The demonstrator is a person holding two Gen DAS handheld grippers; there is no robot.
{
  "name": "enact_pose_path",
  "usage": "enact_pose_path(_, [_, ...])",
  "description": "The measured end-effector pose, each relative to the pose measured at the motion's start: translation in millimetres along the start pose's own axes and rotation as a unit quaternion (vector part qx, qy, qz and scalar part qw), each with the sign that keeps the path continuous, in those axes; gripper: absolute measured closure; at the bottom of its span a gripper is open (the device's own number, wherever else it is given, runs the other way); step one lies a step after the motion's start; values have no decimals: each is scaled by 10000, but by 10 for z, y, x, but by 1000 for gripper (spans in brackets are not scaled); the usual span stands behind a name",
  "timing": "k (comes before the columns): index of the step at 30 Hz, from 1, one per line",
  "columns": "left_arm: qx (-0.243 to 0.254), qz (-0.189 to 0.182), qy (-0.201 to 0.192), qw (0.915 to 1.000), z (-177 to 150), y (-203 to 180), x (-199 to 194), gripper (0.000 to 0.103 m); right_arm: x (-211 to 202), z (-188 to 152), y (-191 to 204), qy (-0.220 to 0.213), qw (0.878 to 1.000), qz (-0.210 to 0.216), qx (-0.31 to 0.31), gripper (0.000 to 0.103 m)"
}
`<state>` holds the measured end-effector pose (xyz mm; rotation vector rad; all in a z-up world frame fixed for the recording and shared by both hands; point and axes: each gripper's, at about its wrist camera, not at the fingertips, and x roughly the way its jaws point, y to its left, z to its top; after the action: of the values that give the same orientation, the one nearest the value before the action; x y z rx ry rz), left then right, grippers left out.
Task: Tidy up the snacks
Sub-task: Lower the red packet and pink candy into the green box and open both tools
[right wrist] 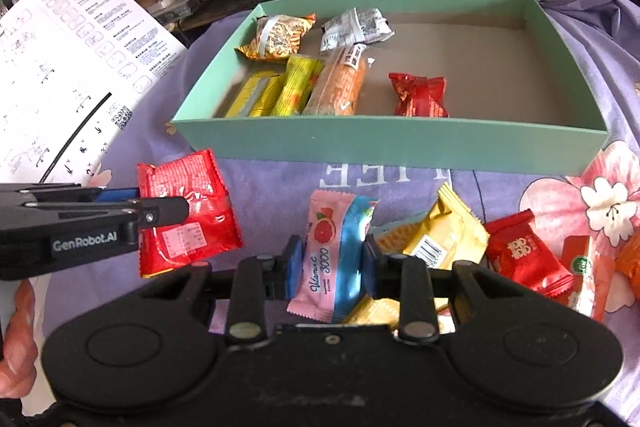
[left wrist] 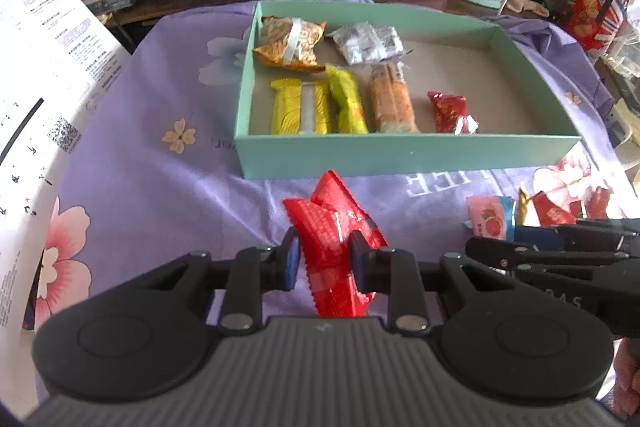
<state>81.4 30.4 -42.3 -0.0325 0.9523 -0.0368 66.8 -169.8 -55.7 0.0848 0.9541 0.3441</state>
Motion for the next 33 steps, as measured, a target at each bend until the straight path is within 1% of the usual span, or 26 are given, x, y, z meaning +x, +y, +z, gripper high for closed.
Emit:
enact_pose_path(5, [26, -90, -140, 9999, 58, -45, -133, 78, -133, 53, -24, -169, 9998, 70, 76, 73])
enact_pose_path(9, [76, -172, -289, 9994, 176, -78, -223, 78, -234, 165, -69, -356, 9993, 66, 118, 73])
enact_pose_path(13, [118, -221, -476, 9986, 369, -116, -270, 78, -265, 309, -152, -494, 9986, 41, 208, 73])
enact_pose_path(18, [219, -187, -789, 9965, 757, -185, -245, 78, -243, 600, -255, -671, 9972, 13, 321, 73])
enact_pose_path(21, [235, -161, -854, 9959, 1034, -214, -110, 78, -169, 814, -330, -713, 9965, 15, 433, 73])
enact_pose_path(25, [224, -99, -783, 9966, 1368, -233, 196, 78, 23, 1087, -428, -631, 9962, 35, 595, 73])
enact_pose_path(28, [187, -50, -691, 9974, 1555, -230, 441, 78, 175, 1258, -490, -563, 9962, 21, 662, 73])
enact_pose_path(33, [210, -1, -547, 9983, 1753, -233, 738, 79, 423, 1477, -564, -465, 9962, -14, 731, 73])
